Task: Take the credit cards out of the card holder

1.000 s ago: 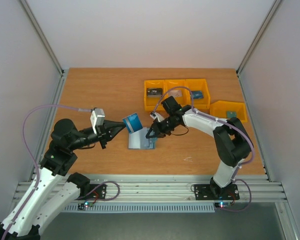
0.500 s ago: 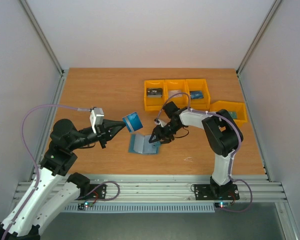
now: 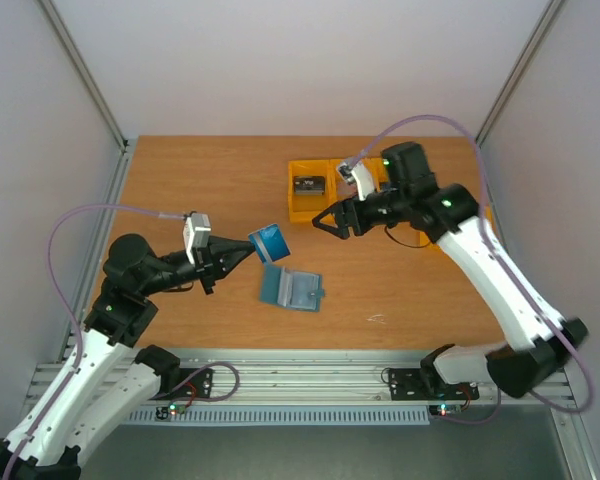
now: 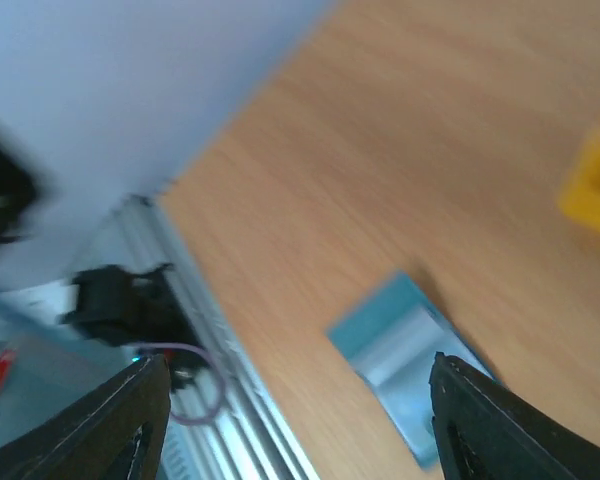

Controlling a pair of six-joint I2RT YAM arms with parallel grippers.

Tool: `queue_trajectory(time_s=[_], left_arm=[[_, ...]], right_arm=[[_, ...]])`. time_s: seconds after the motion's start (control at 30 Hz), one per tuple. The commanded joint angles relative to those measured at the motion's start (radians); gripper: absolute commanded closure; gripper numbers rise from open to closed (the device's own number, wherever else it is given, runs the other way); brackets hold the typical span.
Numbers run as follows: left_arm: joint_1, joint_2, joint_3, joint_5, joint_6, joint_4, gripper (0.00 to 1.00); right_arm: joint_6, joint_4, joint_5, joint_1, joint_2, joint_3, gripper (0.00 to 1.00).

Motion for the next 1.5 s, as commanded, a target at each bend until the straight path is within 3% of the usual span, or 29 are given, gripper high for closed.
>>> queue_trajectory(time_s=[0.0,0.13,0.43,0.63,0.9,1.17,1.47], left_arm=[[0.004,0.005,0.017,0.044,-0.028,0.128,1.0],[0.004,0.005,0.02,0.061,-0.05,0.14,1.0],[0.004,0.007,0.012,0.074,-0.073,0.164,1.0],[0.004,0.003,0.01,0.078,-0.077,0.164,1.0],[0.004,0.007,0.009,0.08,-0.085,0.172,1.0],[0.004,0.013,0.009,0.079,-0.091,0.175,1.0],[0.004,0.01,0.001,0.049,-0.085,0.154,1.0]], right_arm=[[-0.044,0.162,-0.305,0.06,-0.119,0.022,0.28],[-0.001,0.324,-0.317,0.155,-0.151,0.003,0.29],[-0.071,0.255,-0.182,0.262,-0.088,0.042,0.38],[-0.071,0.254,-0.202,0.264,-0.081,0.041,0.64],[-0.066,0.24,-0.218,0.278,-0.063,0.04,0.77],[-0.075,0.235,-0.242,0.283,-0.065,0.044,0.98],[-0.092,0.249,-0.239,0.283,-0.095,0.03,0.99]])
